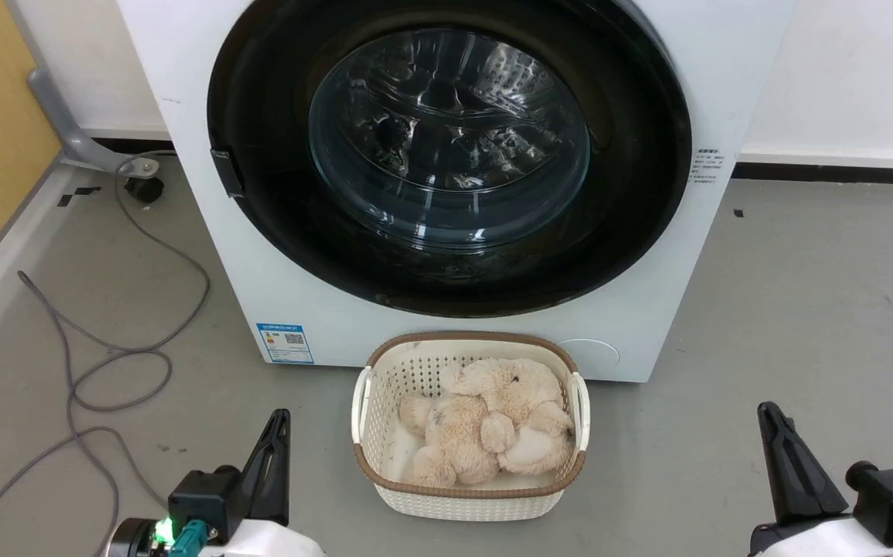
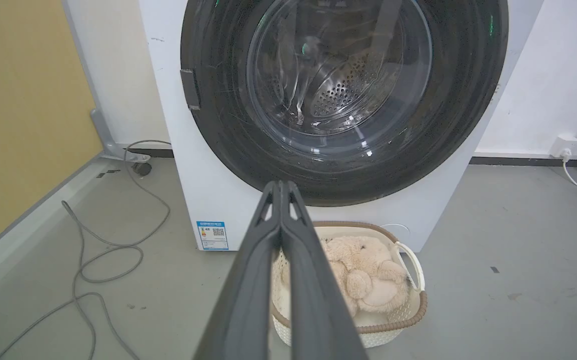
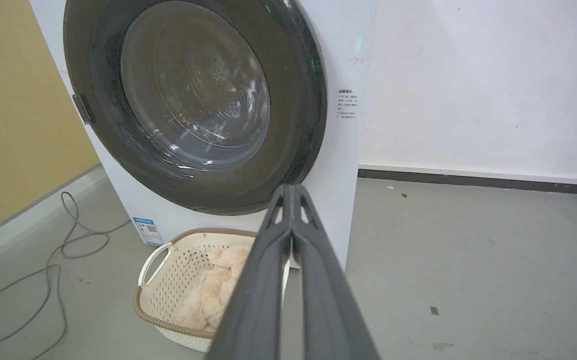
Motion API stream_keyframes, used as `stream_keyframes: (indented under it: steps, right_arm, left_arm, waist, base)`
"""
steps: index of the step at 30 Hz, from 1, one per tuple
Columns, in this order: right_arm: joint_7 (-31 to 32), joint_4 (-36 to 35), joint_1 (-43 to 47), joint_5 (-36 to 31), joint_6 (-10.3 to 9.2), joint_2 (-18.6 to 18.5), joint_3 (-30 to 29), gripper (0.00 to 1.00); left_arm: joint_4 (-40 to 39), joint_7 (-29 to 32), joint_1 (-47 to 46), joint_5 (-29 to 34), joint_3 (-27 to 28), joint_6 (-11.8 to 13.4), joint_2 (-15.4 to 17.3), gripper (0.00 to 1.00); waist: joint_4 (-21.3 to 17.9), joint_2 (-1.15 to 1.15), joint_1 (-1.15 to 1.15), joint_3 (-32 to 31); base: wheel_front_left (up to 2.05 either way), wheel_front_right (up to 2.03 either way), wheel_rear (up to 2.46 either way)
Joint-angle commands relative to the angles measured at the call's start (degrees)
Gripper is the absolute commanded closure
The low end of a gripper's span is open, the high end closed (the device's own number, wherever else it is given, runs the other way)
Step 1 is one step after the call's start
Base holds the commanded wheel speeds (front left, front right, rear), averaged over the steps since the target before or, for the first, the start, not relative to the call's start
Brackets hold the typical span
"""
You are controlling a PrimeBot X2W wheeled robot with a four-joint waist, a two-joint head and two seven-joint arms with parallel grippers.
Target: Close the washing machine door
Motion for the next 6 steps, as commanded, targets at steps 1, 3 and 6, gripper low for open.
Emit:
stream_keyframes:
  steps: [1, 3, 6]
  right_arm:
    - [0.15, 0.18, -0.93, -0.61, -0.02, 0.37, 0.18, 1.00]
    - [0.34, 0.21, -1.07, -0.81, -0.02, 0.41, 0.25, 1.00]
    - [0.62, 0.26, -1.28, -1.12, -0.02, 0.47, 0.36, 1.00]
  left_arm:
    - [-0.42, 0.45, -0.90, 0.50, 0.30, 0.34, 0.02, 1.00]
    - [-0.53, 0.69, -0.96, 0.65, 0.41, 0.36, 0.02, 1.00]
    - [-0.69, 1.04, -1.06, 0.87, 0.57, 0.39, 0.03, 1.00]
  waist:
    - [-0.02, 0.00, 0.00, 0.01]
    - [-0.05, 0.00, 0.00, 0.03]
    - [-0.11, 0.00, 0.00, 0.05]
  base:
    - [0.00, 0.00, 0.00]
    - [0.00, 0.00, 0.00]
    - [0.00, 0.00, 0.00]
